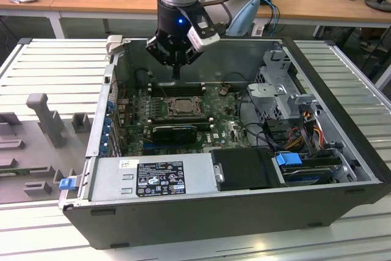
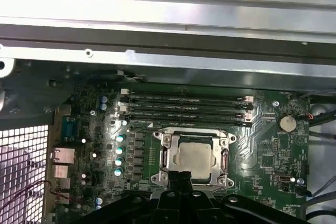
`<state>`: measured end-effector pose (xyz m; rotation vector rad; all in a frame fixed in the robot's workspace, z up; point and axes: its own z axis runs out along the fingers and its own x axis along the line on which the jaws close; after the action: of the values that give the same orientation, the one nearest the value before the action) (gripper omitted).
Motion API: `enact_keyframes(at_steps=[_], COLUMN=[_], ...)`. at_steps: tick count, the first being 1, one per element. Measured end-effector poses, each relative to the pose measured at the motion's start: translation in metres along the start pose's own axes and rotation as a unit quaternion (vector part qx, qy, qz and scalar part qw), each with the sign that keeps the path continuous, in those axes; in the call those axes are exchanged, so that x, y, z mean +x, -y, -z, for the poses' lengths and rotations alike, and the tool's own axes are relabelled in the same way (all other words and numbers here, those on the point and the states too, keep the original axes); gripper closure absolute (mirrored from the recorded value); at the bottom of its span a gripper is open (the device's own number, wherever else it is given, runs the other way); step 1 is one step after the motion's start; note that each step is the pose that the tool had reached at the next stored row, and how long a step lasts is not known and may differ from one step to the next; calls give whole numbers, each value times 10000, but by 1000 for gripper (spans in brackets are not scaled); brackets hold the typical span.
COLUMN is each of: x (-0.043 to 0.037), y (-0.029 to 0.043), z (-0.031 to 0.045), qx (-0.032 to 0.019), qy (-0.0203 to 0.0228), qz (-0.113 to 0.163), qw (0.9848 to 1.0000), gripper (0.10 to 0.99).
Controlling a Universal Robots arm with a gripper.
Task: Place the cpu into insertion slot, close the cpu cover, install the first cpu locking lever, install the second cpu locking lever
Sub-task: 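Install the first cpu locking lever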
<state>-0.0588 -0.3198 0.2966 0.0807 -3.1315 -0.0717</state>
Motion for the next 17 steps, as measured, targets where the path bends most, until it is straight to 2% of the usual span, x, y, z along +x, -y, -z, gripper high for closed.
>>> enact_keyframes(at_steps=[1, 10, 17], x=[48, 242, 272], y=[-3, -12, -12], z=[-1, -21, -56], qx=[-1, -33, -36], qy=[0, 2, 2], qz=[6, 10, 10], qw=[10000, 10000, 10000], gripper=[980, 980, 980])
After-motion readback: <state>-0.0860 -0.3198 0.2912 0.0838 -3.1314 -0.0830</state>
